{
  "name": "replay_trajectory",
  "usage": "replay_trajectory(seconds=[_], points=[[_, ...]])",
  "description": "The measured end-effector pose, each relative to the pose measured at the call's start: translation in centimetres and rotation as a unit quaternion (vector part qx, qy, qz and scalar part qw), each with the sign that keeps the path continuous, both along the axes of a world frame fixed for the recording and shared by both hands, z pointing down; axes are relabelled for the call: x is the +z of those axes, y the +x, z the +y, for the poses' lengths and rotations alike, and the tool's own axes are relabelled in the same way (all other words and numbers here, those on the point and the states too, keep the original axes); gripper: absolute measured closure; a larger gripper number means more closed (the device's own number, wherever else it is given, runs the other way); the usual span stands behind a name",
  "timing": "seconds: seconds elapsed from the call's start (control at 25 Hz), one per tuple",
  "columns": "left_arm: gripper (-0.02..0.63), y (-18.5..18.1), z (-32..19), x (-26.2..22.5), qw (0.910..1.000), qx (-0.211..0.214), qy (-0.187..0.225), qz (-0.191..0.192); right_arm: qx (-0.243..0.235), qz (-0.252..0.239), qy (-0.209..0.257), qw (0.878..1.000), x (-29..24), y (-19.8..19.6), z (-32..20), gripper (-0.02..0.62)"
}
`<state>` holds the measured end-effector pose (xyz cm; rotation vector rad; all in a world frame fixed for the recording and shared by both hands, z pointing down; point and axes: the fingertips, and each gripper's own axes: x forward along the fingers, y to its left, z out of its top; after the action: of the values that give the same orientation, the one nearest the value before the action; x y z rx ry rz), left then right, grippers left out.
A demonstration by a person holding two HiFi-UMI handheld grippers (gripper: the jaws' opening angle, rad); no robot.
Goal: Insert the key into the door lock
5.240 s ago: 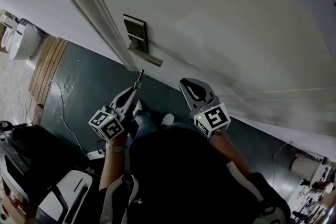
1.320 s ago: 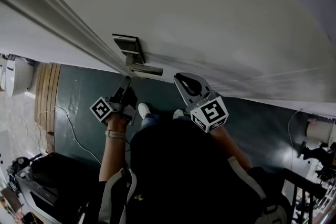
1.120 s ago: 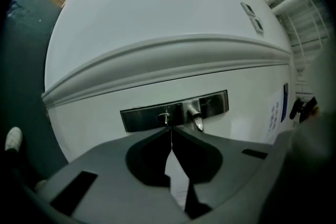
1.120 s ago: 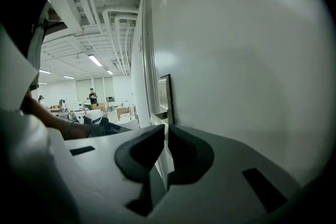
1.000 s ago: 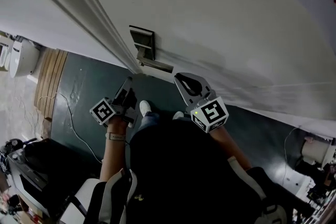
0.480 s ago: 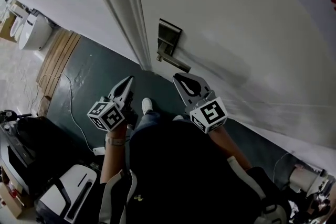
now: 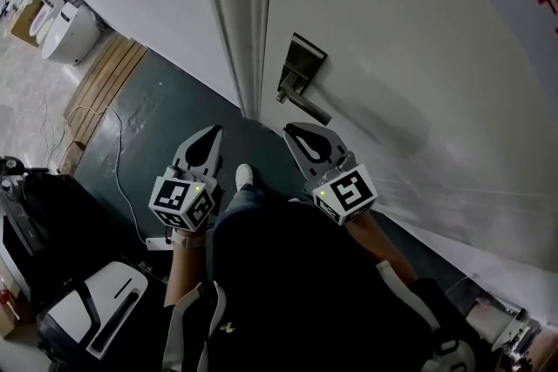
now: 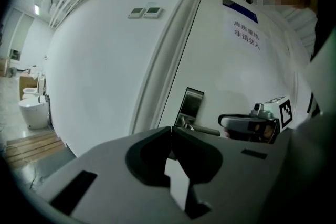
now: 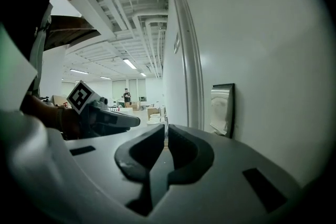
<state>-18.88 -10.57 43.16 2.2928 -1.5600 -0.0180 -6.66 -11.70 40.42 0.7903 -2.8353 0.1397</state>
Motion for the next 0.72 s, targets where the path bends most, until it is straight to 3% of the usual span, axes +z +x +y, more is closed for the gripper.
replay_trajectory(seconds=[0.28,0.72], points=[[0.595,-0.4,1.1,-1.8,0.9989,0.000,0.041,-0.021,-0.024,0.011,0.016,1.000,-1.1,-1.4,1.2,0.563],[0.595,-0.4,2.2,-2.4,0.9977,0.011,0.054,-0.040,-0.037,0.032,0.031,0.998,-1.5,-1.7,2.5,0.563]])
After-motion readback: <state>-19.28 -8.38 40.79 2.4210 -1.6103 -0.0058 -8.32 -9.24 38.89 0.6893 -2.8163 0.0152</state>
